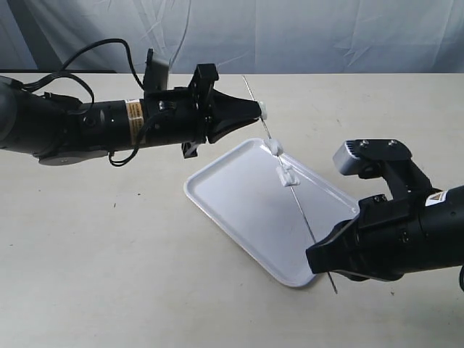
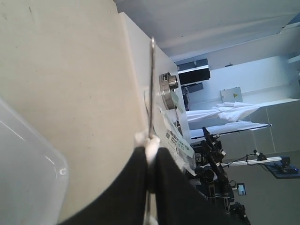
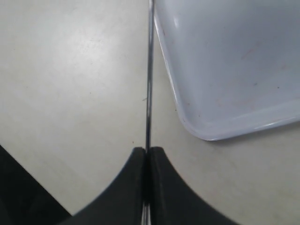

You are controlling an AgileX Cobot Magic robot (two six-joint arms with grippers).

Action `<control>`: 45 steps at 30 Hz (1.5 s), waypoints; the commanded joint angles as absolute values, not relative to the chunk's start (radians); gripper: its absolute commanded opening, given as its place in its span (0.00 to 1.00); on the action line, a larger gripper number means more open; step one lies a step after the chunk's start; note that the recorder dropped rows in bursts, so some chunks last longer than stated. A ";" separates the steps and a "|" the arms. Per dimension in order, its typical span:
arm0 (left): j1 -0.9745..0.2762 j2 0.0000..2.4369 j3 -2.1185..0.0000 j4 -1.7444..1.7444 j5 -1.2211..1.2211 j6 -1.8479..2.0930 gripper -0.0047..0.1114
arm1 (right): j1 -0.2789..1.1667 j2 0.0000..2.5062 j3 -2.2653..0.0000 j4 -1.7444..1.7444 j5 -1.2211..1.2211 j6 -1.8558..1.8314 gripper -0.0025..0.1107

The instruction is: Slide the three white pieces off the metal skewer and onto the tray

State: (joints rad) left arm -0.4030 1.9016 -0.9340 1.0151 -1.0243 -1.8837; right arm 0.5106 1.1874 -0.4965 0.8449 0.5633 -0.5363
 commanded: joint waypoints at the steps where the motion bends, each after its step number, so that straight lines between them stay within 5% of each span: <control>1: -0.411 1.903 -0.937 0.954 -1.030 -1.880 0.04 | 0.507 1.179 -0.492 0.834 0.595 -0.545 0.02; 33: -0.355 1.903 -1.031 0.974 -0.927 -1.873 0.04 | 0.512 1.133 -0.405 0.853 0.577 -0.547 0.02; 45: -0.344 1.909 -1.031 1.457 -0.776 -2.093 0.04 | 0.512 1.070 -0.405 0.868 0.557 -0.545 0.02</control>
